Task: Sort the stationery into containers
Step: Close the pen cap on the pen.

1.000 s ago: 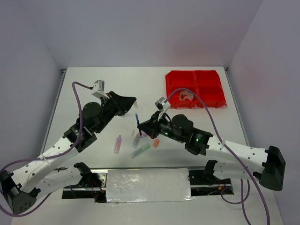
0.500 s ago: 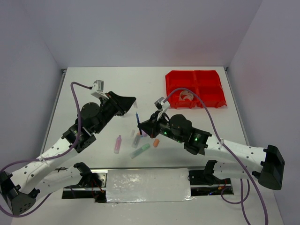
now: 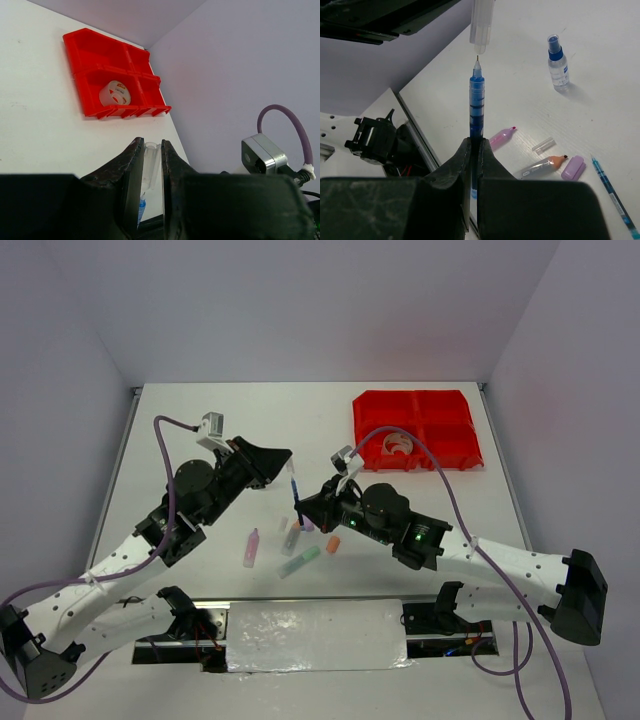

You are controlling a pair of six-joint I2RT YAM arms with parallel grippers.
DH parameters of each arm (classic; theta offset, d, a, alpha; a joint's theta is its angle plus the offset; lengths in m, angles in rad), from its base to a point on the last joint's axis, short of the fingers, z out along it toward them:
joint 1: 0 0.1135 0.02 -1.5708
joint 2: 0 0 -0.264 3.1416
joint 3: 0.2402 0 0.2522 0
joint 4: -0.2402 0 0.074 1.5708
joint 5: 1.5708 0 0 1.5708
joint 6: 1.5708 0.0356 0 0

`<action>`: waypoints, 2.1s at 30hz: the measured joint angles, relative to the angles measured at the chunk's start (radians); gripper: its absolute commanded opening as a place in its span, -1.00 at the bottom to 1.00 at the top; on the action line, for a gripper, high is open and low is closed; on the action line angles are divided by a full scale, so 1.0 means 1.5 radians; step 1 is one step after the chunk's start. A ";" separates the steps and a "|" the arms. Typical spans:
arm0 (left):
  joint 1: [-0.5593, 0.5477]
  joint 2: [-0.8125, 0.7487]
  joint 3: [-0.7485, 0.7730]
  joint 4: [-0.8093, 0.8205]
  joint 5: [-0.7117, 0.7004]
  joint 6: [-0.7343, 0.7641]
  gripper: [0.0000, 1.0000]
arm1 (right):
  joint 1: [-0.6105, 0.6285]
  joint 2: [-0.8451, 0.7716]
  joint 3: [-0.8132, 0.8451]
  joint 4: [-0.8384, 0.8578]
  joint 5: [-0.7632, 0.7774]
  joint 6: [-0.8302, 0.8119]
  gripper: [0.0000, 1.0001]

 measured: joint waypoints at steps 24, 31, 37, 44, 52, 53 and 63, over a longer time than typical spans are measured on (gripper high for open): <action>0.000 0.000 -0.022 0.002 0.002 -0.015 -1.00 | -0.006 0.018 0.005 0.000 -0.016 0.000 -1.00; 0.000 -0.001 -0.022 0.002 0.001 -0.015 -1.00 | -0.007 0.018 0.005 -0.001 -0.014 0.000 -1.00; 0.000 -0.008 -0.022 0.001 -0.004 -0.015 -1.00 | -0.007 0.019 0.005 -0.004 -0.007 0.000 -1.00; 0.000 -0.009 -0.022 0.001 -0.005 -0.015 -1.00 | -0.007 0.021 0.010 -0.009 -0.001 0.000 -1.00; 0.000 -0.005 -0.022 0.003 -0.004 -0.015 -1.00 | -0.007 0.023 0.020 -0.024 0.007 -0.003 -1.00; 0.000 -0.003 -0.022 0.004 -0.004 -0.016 -1.00 | -0.007 0.023 0.021 -0.024 0.010 -0.004 -1.00; 0.000 0.002 -0.036 0.011 0.001 -0.017 -1.00 | -0.009 0.026 0.025 -0.029 0.018 -0.005 -1.00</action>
